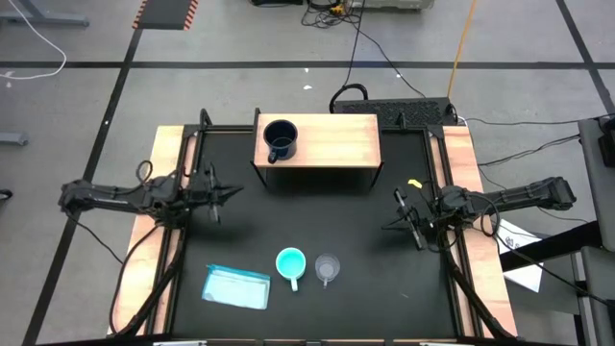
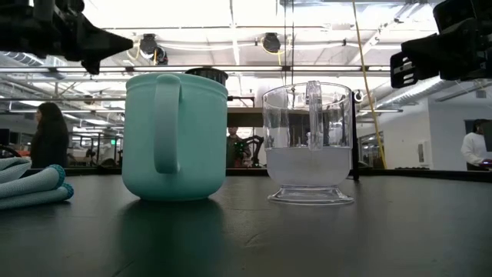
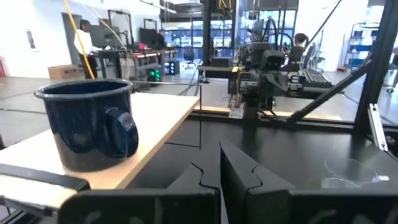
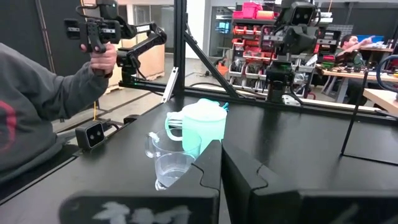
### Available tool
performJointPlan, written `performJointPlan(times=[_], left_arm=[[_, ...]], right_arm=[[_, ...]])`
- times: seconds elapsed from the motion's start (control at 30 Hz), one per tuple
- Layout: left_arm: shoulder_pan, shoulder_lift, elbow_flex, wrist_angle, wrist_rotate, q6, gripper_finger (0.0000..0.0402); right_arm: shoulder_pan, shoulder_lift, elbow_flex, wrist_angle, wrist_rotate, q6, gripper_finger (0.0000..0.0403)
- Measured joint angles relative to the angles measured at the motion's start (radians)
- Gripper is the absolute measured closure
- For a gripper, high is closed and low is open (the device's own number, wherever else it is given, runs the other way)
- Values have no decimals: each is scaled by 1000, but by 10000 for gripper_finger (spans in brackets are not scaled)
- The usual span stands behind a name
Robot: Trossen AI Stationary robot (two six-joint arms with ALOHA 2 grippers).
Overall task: Stack small to large cups/mugs on shelf
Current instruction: Put the light blue mug on the shelf
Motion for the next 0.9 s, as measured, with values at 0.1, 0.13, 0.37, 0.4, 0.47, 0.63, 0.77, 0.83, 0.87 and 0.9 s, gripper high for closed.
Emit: performJointPlan(times=[0.1, 0.13, 0.37, 0.4, 0.47, 0.63, 0.77, 0.83, 0.87, 0.9], left_arm=[[0, -13, -53, 37, 37, 21, 401], [0, -14, -73, 61, 50, 26, 401], [-4, -11, -153, 160, 316, 76, 401], [-8, -9, -153, 159, 349, 75, 401], [-18, 3, -153, 156, 381, 79, 401], [-44, 17, -153, 127, 392, 118, 401], [-50, 23, -153, 116, 392, 124, 401], [-50, 24, -153, 116, 392, 124, 401], [-50, 24, -153, 116, 392, 123, 401], [-50, 24, -153, 116, 392, 122, 401]], right_arm=[[0, 0, 0, 0, 0, 0, 403], [0, 0, 0, 0, 0, 0, 403], [0, 0, 0, 1, 0, -28, 403], [0, 0, 0, 1, 0, -30, 403], [0, 0, 0, 2, 0, -30, 403], [0, 0, 0, 16, 0, -30, 403], [0, 0, 0, 23, 0, -30, 403], [0, 0, 0, 23, 0, -30, 403], [0, 0, 0, 23, 0, -30, 403], [0, 0, 0, 23, 0, -30, 403]])
